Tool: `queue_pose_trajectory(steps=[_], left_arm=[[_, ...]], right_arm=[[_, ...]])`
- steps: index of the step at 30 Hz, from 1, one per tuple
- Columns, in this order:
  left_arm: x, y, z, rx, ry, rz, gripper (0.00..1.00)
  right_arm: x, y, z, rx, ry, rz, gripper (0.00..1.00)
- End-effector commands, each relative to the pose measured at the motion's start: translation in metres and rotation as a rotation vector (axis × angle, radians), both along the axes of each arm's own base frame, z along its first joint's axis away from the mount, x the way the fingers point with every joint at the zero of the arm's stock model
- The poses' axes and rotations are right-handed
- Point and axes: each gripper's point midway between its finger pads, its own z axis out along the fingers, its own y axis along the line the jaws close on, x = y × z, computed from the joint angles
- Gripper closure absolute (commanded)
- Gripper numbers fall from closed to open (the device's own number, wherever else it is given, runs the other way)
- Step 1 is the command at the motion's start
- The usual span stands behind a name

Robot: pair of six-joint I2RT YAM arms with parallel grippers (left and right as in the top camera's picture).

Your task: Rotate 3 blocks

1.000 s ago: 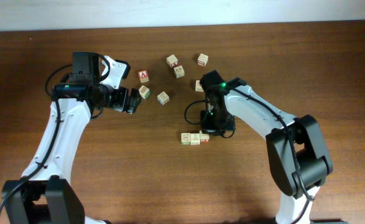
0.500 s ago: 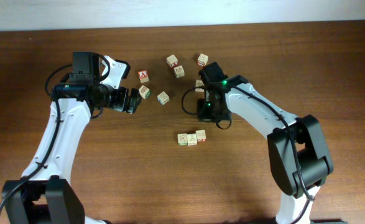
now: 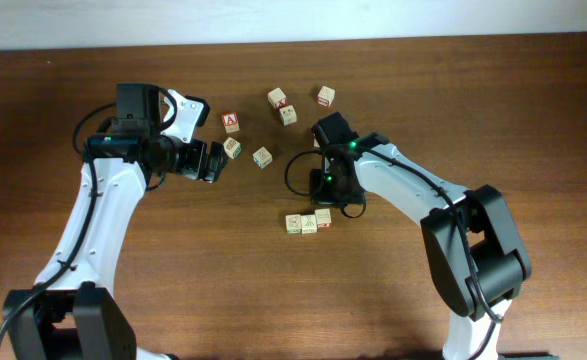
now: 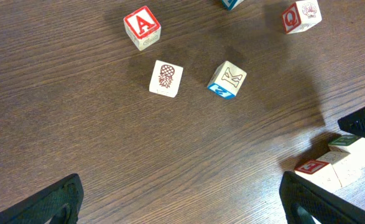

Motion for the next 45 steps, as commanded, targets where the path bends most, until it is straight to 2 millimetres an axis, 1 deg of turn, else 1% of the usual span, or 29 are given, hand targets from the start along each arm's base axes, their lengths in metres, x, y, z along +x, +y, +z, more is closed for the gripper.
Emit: queue_pose_trajectory(steps=[1,7,14,18,24,26,28,29,30,31,32,34,35,36,38,39,40,41,43,44,45], left_arm=[[0.004,0.000,0.004,-0.006,-0.016,-0.013,0.01],[0.004,0.000,0.004,-0.006,-0.016,-0.013,0.01],[0.004,0.000,0.004,-0.006,-0.016,-0.013,0.01],[0.004,0.000,0.004,-0.006,-0.016,-0.013,0.01],[0.004,0.000,0.004,-0.006,-0.016,-0.013,0.01],[0.004,0.000,0.004,-0.006,-0.016,-0.013,0.01],[0.004,0.000,0.004,-0.006,-0.016,-0.013,0.01],[0.004,0.000,0.004,-0.006,-0.016,-0.013,0.01],[0.004,0.000,0.004,-0.006,-0.016,-0.013,0.01],[0.004,0.000,0.004,-0.006,-0.016,-0.013,0.01],[0.004,0.000,0.004,-0.006,-0.016,-0.013,0.01],[0.004,0.000,0.004,-0.006,-0.016,-0.013,0.01],[0.004,0.000,0.004,-0.006,-0.016,-0.013,0.01],[0.004,0.000,0.004,-0.006,-0.016,-0.013,0.01],[0.004,0.000,0.004,-0.006,-0.016,-0.013,0.01],[0.004,0.000,0.004,-0.006,-0.016,-0.013,0.01],[0.004,0.000,0.004,-0.006,-0.016,-0.013,0.01],[0.004,0.000,0.004,-0.006,-0.016,-0.013,0.01],[0.004,0.000,0.004,-0.007,-0.016,-0.014,0.01],[0.004,0.000,0.004,-0.008,-0.015,-0.012,0.01],[0.002,0.000,0.003,-0.027,0.006,0.024,0.01]], right_arm=[[-0.007,0.005,-0.006,0.004,0.017,0.023,0.96],[-0.008,0.009,-0.005,0.013,0.017,0.037,0.96],[-0.019,0.013,-0.006,0.013,0.051,0.057,0.96],[-0.024,0.013,-0.006,0.008,0.069,0.059,0.96],[-0.024,0.013,-0.006,0.010,0.070,0.058,0.96],[-0.009,0.015,0.008,0.027,0.022,0.053,0.96],[0.010,0.014,0.034,0.053,-0.041,0.055,0.96],[0.020,0.010,0.056,0.064,-0.079,0.064,0.95],[0.023,0.003,0.077,0.068,-0.089,0.052,0.95],[0.020,-0.009,0.105,0.063,-0.090,0.053,0.95],[0.014,-0.020,0.127,0.057,-0.094,0.057,0.95],[0.002,-0.037,0.152,0.053,-0.104,0.057,0.95],[-0.010,-0.049,0.159,0.040,-0.078,0.047,0.95],[-0.019,-0.055,0.158,0.029,-0.047,0.040,0.95],[-0.026,-0.059,0.146,0.015,-0.010,0.045,0.95],[-0.030,-0.061,0.129,0.009,0.010,0.047,0.96],[-0.031,-0.059,0.112,0.018,0.016,0.048,0.96],[-0.030,-0.055,0.100,0.045,0.009,0.051,0.96],[-0.028,-0.050,0.084,0.115,0.008,0.044,0.95],[-0.026,-0.051,0.079,0.129,0.012,0.035,0.95],[-0.025,-0.051,0.073,0.141,0.019,0.029,0.95]])
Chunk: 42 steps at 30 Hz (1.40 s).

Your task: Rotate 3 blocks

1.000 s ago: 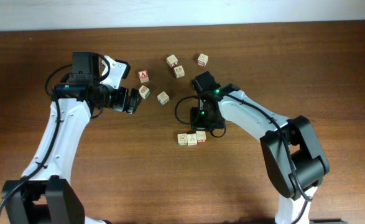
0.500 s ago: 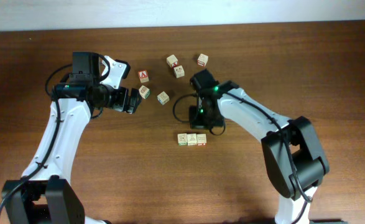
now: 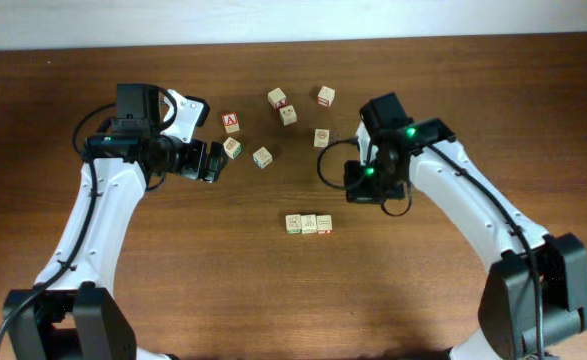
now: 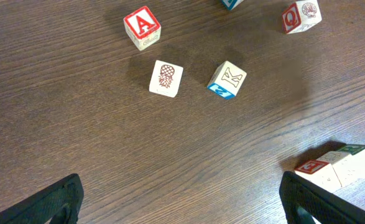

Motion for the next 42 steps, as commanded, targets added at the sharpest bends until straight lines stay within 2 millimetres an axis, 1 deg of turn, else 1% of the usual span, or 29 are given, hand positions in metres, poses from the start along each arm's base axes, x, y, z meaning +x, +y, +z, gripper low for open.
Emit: queue_pose_trajectory(steps=[1,3,4,5,6,7,8,9,12,13,15,16,19,21,24,30,33,35,37,40,42], left_arm=[[-0.003,0.000,0.001,-0.071,0.062,0.112,0.01],[-0.003,-0.001,0.001,-0.139,0.112,0.244,0.01],[-0.004,-0.002,0.001,-0.159,0.131,0.274,0.01],[-0.006,-0.010,0.002,-0.190,0.139,0.254,0.00],[-0.007,-0.015,0.002,-0.202,0.144,0.240,0.23],[-0.008,-0.019,0.001,-0.201,0.150,0.231,0.51],[-0.010,-0.024,-0.003,-0.199,0.167,0.224,0.87],[-0.012,-0.032,-0.010,-0.198,0.193,0.213,1.00],[-0.022,-0.056,-0.032,-0.193,0.274,0.194,1.00],[-0.027,-0.066,-0.045,-0.195,0.330,0.210,1.00],[-0.031,-0.073,-0.057,-0.192,0.379,0.226,1.00],[-0.036,-0.080,-0.068,-0.185,0.415,0.218,1.00],[-0.044,-0.095,-0.084,-0.153,0.459,0.182,1.00],[-0.048,-0.100,-0.090,-0.143,0.472,0.169,1.00],[-0.057,-0.106,-0.094,-0.125,0.500,0.152,1.00],[-0.080,-0.100,-0.111,-0.091,0.572,0.161,1.00],[-0.086,-0.103,-0.117,-0.085,0.577,0.145,1.00],[-0.096,-0.112,-0.124,-0.064,0.566,0.057,1.00],[-0.100,-0.119,-0.129,-0.061,0.555,0.031,1.00],[-0.098,-0.133,-0.126,-0.101,0.534,-0.004,1.00],[-0.096,-0.134,-0.126,-0.106,0.523,-0.008,1.00]], right_arm=[[-0.002,0.001,-0.015,0.060,0.054,-0.004,0.91],[-0.006,0.006,-0.029,0.085,0.107,0.014,0.90],[-0.007,0.006,-0.038,0.079,0.130,0.013,0.90],[-0.007,0.007,-0.045,0.081,0.148,0.013,0.91],[-0.007,0.009,-0.049,0.088,0.162,0.013,0.93],[-0.007,0.009,-0.053,0.086,0.167,0.014,0.94],[-0.006,0.010,-0.056,0.087,0.163,0.022,0.94],[-0.005,0.010,-0.058,0.087,0.160,0.028,0.94],[-0.005,0.010,-0.062,0.085,0.160,0.031,0.94],[-0.005,0.010,-0.066,0.088,0.152,0.031,0.96],[-0.007,0.009,-0.073,0.090,0.151,0.031,0.96],[-0.011,0.009,-0.076,0.092,0.158,0.031,0.96],[-0.013,0.011,-0.076,0.106,0.166,0.032,0.96],[-0.014,0.011,-0.077,0.108,0.170,0.028,0.96],[-0.017,0.011,-0.083,0.115,0.185,-0.006,0.96],[-0.020,0.020,-0.082,0.131,0.186,0.016,0.96],[-0.020,0.021,-0.082,0.131,0.186,0.018,0.96],[-0.021,0.021,-0.082,0.131,0.186,0.020,0.96],[-0.022,0.024,-0.082,0.130,0.186,0.030,0.96],[-0.026,0.030,-0.082,0.128,0.188,0.050,0.96],[-0.027,0.032,-0.082,0.128,0.189,0.053,0.96]])
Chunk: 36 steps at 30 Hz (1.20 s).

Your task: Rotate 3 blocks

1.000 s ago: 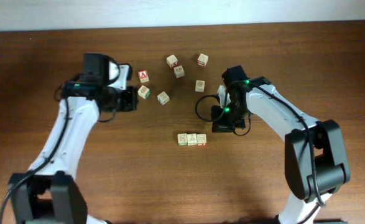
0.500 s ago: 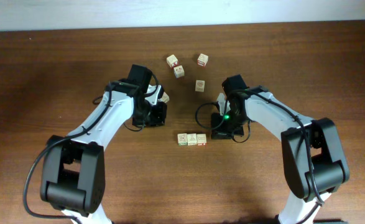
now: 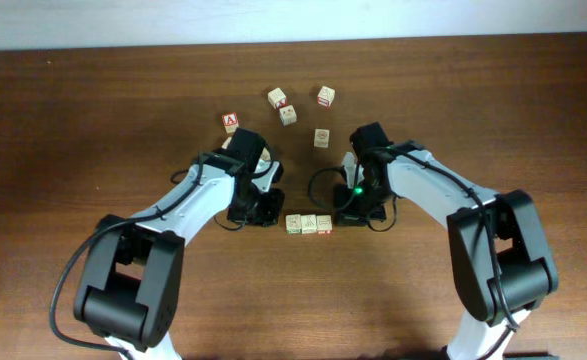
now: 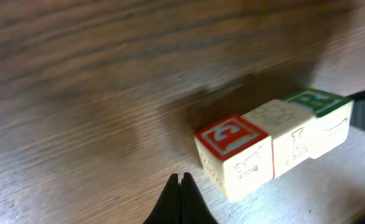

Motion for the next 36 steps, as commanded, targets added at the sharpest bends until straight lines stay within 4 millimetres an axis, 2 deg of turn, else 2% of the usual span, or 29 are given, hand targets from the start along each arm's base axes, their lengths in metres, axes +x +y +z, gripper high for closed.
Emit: queue_pose_trajectory(steps=[1,7,12,17,33,36], left_arm=[[-0.003,-0.005,-0.004,-0.022,0.008,-0.023,1.00],[-0.002,-0.005,-0.004,-0.025,0.002,-0.023,1.00],[-0.007,-0.003,-0.005,-0.012,0.026,-0.022,1.00],[-0.011,0.003,-0.007,0.017,0.052,0.010,1.00],[-0.011,0.002,-0.007,0.014,0.062,0.036,1.00],[-0.011,0.002,-0.007,0.015,0.068,0.053,1.00]], right_arm=[[-0.005,0.004,-0.002,0.006,0.021,-0.003,0.96],[-0.007,0.008,-0.002,0.011,0.034,-0.016,0.96],[-0.009,0.024,-0.002,0.017,0.016,0.006,0.96],[-0.009,0.024,-0.002,0.012,0.014,0.004,0.96],[-0.008,0.029,0.001,0.048,-0.004,0.035,0.96],[-0.006,0.035,0.007,0.083,-0.020,0.055,0.96]])
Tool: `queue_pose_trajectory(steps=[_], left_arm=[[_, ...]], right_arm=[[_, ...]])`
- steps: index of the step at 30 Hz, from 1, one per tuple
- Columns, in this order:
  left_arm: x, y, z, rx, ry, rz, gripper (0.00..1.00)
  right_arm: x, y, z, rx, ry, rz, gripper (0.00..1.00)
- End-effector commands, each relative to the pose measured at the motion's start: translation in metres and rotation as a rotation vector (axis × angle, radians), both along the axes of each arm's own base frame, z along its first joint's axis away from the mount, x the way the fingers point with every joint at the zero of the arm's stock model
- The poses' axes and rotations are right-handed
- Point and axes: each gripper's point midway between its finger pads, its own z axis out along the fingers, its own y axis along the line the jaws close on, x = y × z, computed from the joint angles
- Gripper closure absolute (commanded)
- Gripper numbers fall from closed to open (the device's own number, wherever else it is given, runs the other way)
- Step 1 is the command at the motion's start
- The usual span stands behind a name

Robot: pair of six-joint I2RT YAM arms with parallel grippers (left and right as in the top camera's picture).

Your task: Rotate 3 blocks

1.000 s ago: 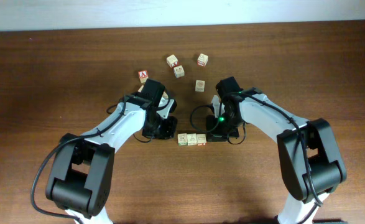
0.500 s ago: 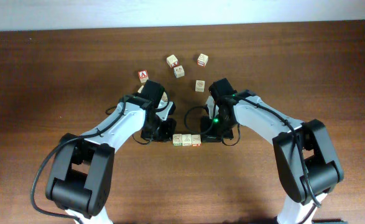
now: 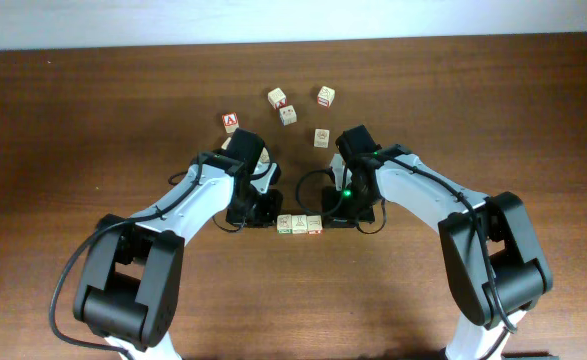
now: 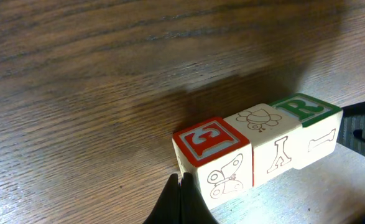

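Three lettered blocks lie in a row (image 3: 300, 223) on the table. In the left wrist view they are a red-topped G block (image 4: 213, 140), a middle block with a bug drawing (image 4: 257, 121) and a green-topped R block (image 4: 303, 109). My left gripper (image 4: 182, 190) is shut with nothing held, its tips against the red block's end. My right gripper (image 3: 338, 212) is low at the row's other end, and its jaws are hidden from above.
Several loose blocks lie behind the row: a red A block (image 3: 231, 122), two near each other (image 3: 283, 106), one at the back (image 3: 326, 96) and one nearer the right arm (image 3: 321, 137). Both arms crowd the space around the row.
The row of three blocks lies slightly further left. My right gripper has moved left with it. My left gripper's shut tips now touch the red block's end instead of standing a little short of it.
First my left gripper was open and high at the far left, while my right gripper was at the row's right end. Then the right gripper was raised off to the right. Later both grippers were low at opposite ends, the left shut. Now they stand closer in.
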Motion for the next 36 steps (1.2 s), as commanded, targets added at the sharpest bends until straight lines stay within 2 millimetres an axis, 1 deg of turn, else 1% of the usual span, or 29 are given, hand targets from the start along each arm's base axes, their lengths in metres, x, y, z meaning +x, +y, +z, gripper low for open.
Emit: queue_pose_trajectory(steps=[1,9,13,18,20,21,22,25,27,32,34,36], left_arm=[[-0.005,-0.002,-0.005,-0.003,0.032,0.021,1.00],[-0.004,-0.002,-0.005,-0.005,0.029,0.021,1.00],[-0.004,-0.002,-0.005,-0.005,0.028,0.021,1.00],[-0.004,-0.002,-0.005,-0.005,0.028,0.021,1.00],[-0.004,-0.002,-0.005,-0.005,0.028,0.021,1.00],[-0.004,-0.002,-0.005,-0.005,0.028,0.021,1.00],[-0.004,-0.002,-0.005,-0.004,0.028,0.021,1.00],[-0.004,-0.002,-0.005,-0.004,0.028,0.021,1.00],[-0.004,-0.002,-0.005,-0.005,0.029,0.021,1.00],[-0.004,-0.002,-0.005,-0.005,0.029,0.022,1.00],[-0.004,-0.002,-0.005,-0.005,0.029,0.022,1.00],[-0.005,-0.002,-0.005,-0.005,0.031,0.024,1.00]], right_arm=[[-0.003,0.013,0.008,0.066,-0.007,0.043,0.96],[-0.003,0.013,0.036,0.085,-0.057,0.048,0.96],[-0.006,0.012,0.038,0.081,-0.051,0.059,0.96],[-0.001,0.014,0.048,0.083,-0.064,0.068,0.96],[-0.001,0.013,0.048,0.076,-0.062,0.065,0.96],[0.000,0.009,0.046,0.057,-0.063,0.058,0.96],[0.001,0.001,0.043,0.027,-0.049,0.030,0.96],[0.007,-0.039,0.034,-0.096,-0.020,-0.061,0.96],[0.009,-0.050,0.027,-0.126,-0.018,-0.088,0.96],[0.014,-0.048,0.006,-0.132,0.001,-0.086,0.96],[0.013,-0.042,0.003,-0.115,0.010,-0.075,0.96],[0.010,-0.034,0.003,-0.110,0.001,-0.049,0.96]])
